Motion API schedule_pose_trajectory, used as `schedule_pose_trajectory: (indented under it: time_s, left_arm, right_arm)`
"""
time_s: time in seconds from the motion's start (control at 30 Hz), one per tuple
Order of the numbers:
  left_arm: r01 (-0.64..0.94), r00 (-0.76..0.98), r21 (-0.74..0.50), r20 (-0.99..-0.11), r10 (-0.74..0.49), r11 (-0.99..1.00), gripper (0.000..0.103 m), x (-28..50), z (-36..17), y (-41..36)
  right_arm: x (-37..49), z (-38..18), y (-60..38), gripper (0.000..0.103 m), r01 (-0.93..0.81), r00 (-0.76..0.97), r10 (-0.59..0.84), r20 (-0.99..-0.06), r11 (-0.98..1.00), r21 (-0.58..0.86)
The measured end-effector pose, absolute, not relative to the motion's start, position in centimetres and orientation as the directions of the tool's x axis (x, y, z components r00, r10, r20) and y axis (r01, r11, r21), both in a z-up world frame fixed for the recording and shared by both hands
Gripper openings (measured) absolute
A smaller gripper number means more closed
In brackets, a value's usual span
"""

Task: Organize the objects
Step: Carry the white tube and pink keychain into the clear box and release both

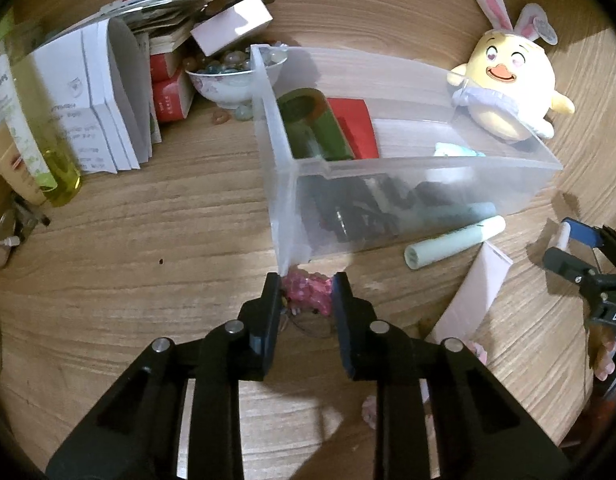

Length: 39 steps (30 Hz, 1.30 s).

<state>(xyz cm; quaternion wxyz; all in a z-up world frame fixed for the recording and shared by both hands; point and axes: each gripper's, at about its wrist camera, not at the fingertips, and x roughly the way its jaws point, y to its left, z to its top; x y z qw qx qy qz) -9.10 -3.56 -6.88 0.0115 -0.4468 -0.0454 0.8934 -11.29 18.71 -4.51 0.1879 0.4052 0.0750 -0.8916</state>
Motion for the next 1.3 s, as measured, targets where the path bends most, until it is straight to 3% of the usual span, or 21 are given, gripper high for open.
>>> schedule_pose_trajectory:
  time_s: [0.27, 1.3]
  left_arm:
    - [0.047, -0.628, -0.101, -0.777, 0.049, -0.994, 0.025, -7.7, -5.8, -4.1]
    - [0.011, -0.827, -0.135, -0.559, 0.067, -0.991, 0.025, -7.2, 4.4, -3.5]
  right_arm:
    - [-10.8, -3.2, 19.1, 0.083, 0.386, -0.629, -0.289, -0.721, -0.922, 0.033]
    - [-11.3, 4.1, 16.7, 0.083, 0.442, -0.738, -0.394, -0.548, -0.896, 0.048]
